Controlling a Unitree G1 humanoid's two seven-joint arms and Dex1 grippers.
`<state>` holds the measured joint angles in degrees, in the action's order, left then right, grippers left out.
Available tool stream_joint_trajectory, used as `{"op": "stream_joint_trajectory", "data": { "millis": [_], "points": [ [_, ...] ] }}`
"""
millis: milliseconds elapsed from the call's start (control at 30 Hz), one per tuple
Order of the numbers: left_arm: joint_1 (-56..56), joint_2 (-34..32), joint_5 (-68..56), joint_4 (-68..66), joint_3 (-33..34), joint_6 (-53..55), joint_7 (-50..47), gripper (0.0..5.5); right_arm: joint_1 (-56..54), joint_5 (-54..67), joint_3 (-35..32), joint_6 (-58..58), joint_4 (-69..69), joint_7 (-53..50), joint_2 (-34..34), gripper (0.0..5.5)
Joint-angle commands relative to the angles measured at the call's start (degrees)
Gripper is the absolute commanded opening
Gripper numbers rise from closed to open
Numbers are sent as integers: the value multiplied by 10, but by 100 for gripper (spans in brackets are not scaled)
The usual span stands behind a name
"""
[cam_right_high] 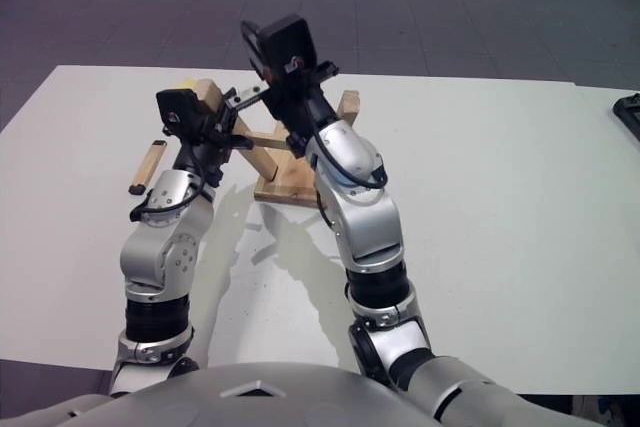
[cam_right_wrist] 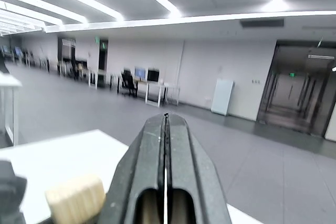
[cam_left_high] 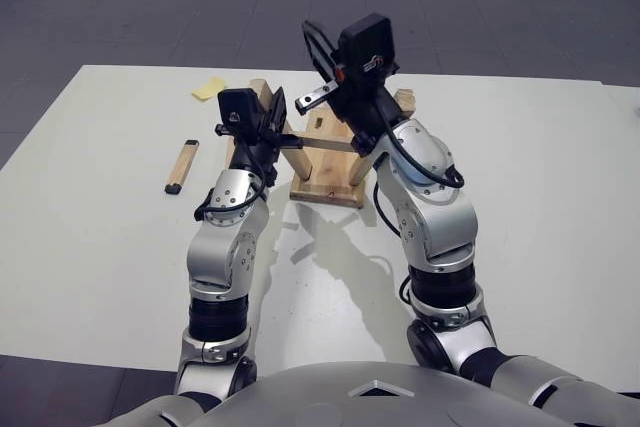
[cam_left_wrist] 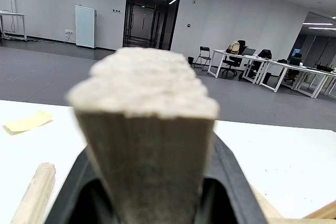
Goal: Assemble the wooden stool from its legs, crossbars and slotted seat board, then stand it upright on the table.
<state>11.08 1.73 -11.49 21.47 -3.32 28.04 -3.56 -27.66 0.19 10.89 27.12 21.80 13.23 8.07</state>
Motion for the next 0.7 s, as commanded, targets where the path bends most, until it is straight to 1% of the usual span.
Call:
{"op": "stream_joint_trajectory", "data": {
  "millis": [33,167,300,367,533,600,700],
  "points": [
    [-53,3,1,-51,-10,66,0,102,-22,78,-39,-22,-2,-14,52,0],
    [-52,6,2,-54,-13,65,0,102,-23,264,-129,27,-43,-50,109,0],
    [-53,7,1,-54,-12,62,2,102,-22,395,-155,50,-47,-83,114,0],
    [-54,6,1,-54,-12,62,3,102,-20,438,-142,50,-32,-83,104,0],
    [-53,6,2,-56,-12,59,4,102,-27,502,-99,29,15,-72,76,0],
    [-54,6,3,-57,-12,56,4,102,-35,489,-72,17,27,-60,49,0],
    [-54,8,5,-58,-13,54,3,102,-35,402,-22,26,-27,-84,3,0]
  ]
}}
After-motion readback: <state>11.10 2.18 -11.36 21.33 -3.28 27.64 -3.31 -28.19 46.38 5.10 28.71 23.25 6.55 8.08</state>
